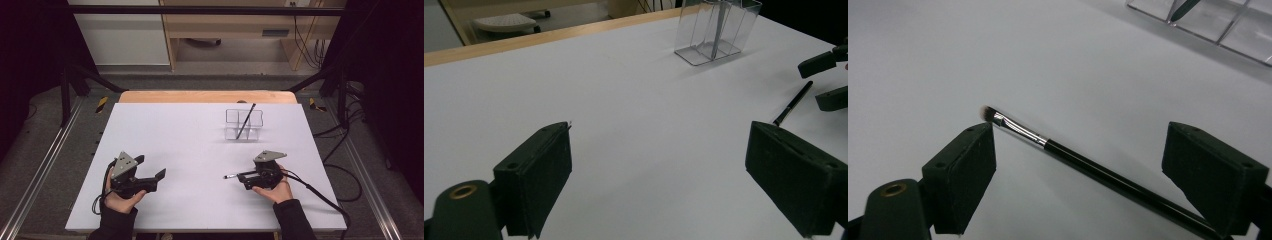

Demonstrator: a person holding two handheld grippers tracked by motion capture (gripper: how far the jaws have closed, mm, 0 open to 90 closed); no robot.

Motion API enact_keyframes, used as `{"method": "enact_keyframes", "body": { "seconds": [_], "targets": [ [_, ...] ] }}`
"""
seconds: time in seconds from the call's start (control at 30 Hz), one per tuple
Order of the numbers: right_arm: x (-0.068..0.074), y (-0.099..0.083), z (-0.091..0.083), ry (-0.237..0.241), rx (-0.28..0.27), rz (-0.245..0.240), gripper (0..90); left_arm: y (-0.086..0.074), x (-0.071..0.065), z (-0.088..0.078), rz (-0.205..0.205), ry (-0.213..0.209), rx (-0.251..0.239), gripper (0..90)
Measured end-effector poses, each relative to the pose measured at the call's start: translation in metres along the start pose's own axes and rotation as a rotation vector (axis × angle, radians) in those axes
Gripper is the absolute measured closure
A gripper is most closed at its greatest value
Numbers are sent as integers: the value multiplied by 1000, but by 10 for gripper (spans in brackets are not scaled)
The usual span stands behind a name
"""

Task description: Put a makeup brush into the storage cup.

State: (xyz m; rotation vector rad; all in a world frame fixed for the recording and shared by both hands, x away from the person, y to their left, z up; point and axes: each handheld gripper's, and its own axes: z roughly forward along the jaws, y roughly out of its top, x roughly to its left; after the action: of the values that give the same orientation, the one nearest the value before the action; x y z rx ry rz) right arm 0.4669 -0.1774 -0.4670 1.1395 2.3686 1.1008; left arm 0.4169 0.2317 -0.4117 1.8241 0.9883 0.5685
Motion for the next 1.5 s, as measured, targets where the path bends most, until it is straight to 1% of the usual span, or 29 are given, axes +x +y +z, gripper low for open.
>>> {"method": "enact_keyframes", "body": {
  "seconds": [0.4,0.67,0.87,1.0,1.1,1.2,1.33,1.5],
  "targets": [
    [4,1,10,11,28,-34,157,0,-2,2,7,-4,6,106],
    [2,-1,19,11,54,-36,187,-1,-1,2,4,-4,7,106],
    [2,-2,21,4,67,-50,247,-1,-1,3,3,-5,9,106],
    [3,-2,20,-21,65,-55,315,-1,-1,2,1,-6,9,106],
    [2,-2,20,-28,64,-61,329,-2,0,3,-1,-7,12,106],
    [2,-2,20,-29,66,-65,347,-2,0,4,-1,-8,13,106],
    [3,-2,18,-27,70,-66,407,-2,-2,4,5,-5,15,106],
    [4,-2,16,-23,76,-78,476,-2,-3,4,10,-8,17,106]
  ]
}}
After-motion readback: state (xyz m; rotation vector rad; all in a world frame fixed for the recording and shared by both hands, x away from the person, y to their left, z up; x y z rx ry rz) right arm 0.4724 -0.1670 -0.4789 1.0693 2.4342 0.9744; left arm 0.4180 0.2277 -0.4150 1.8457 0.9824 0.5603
